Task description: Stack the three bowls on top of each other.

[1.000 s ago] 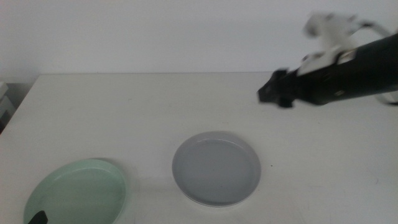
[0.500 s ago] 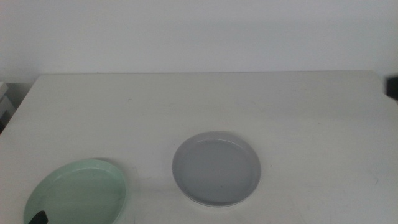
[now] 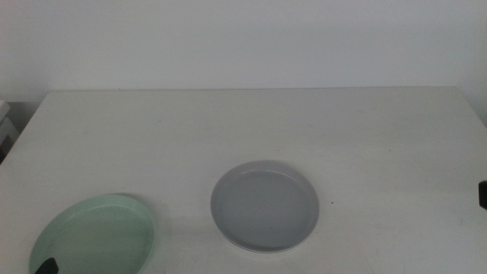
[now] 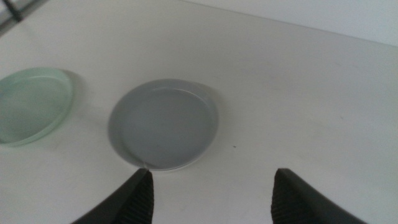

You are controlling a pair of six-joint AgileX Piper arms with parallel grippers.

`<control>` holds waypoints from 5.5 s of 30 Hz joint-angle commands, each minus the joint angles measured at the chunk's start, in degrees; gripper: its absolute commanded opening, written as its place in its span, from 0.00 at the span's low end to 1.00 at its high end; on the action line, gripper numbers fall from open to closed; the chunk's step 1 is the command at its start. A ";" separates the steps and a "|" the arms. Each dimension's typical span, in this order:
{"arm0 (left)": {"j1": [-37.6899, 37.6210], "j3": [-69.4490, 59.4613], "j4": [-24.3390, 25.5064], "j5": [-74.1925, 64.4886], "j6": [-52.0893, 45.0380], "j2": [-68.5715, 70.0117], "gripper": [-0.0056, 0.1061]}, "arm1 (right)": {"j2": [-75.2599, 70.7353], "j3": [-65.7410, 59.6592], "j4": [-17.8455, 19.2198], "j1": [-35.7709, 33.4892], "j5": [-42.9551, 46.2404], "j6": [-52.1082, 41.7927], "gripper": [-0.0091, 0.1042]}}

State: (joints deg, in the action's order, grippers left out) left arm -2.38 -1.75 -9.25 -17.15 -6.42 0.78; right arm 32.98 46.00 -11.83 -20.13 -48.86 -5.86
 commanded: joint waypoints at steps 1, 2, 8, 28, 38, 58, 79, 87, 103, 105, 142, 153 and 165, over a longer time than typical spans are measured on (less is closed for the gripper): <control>0.07 0.27 -0.41 4.50 0.48 0.74 0.96 | -0.31 1.30 -0.74 -1.30 3.29 -0.82 0.51; 0.07 0.27 -0.41 4.50 0.48 0.74 0.96 | -0.31 1.30 -0.81 -1.45 3.44 -0.60 0.50; 0.07 0.27 -0.41 4.50 0.48 0.74 0.96 | -0.31 1.30 -0.52 -1.45 -0.38 -0.31 0.48; 0.08 0.27 15.14 6.01 -1.19 0.75 0.96 | -0.31 1.30 -0.38 -1.45 -3.42 -0.25 0.48; 0.14 5.82 16.13 6.40 0.50 -8.19 0.96 | -0.31 1.30 -0.32 -1.45 -3.58 -0.25 0.48; 0.08 63.85 5.06 -36.75 3.98 -61.36 0.96 | -0.31 1.30 -0.27 -1.45 -3.99 -0.25 0.48; 17.38 63.68 -1.54 -43.88 -14.31 -83.23 0.96 | -0.31 1.30 -0.27 -1.45 -3.99 -0.25 0.48; 19.70 61.69 -3.78 -40.75 -18.96 -94.03 0.96 | -0.31 1.30 -0.27 -1.45 -3.99 -0.25 0.48; 19.64 60.82 -5.47 -38.39 -18.75 -104.43 0.48 | -0.31 1.30 -0.28 -1.45 -4.04 -0.25 0.48; 19.64 60.82 -6.03 -38.51 -18.75 -104.43 0.34 | -0.31 1.30 -0.28 -1.45 -4.04 -0.25 0.48; -18.83 89.99 -11.77 -44.83 3.67 -104.56 0.05 | -0.31 1.30 -0.28 -1.45 -4.04 -0.25 0.48; -20.99 90.31 -12.73 -38.84 3.61 -112.06 0.08 | -0.31 1.30 -0.28 -1.45 -4.04 -0.25 0.48; -19.64 90.31 -11.39 -40.37 3.42 -107.10 0.82 | -0.31 1.30 -0.28 -1.45 -4.04 -0.25 0.48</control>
State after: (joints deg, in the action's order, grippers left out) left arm -22.58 86.72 -19.48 -57.82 -3.48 -112.16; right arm 32.52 46.00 -11.88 -21.39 -56.21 -5.87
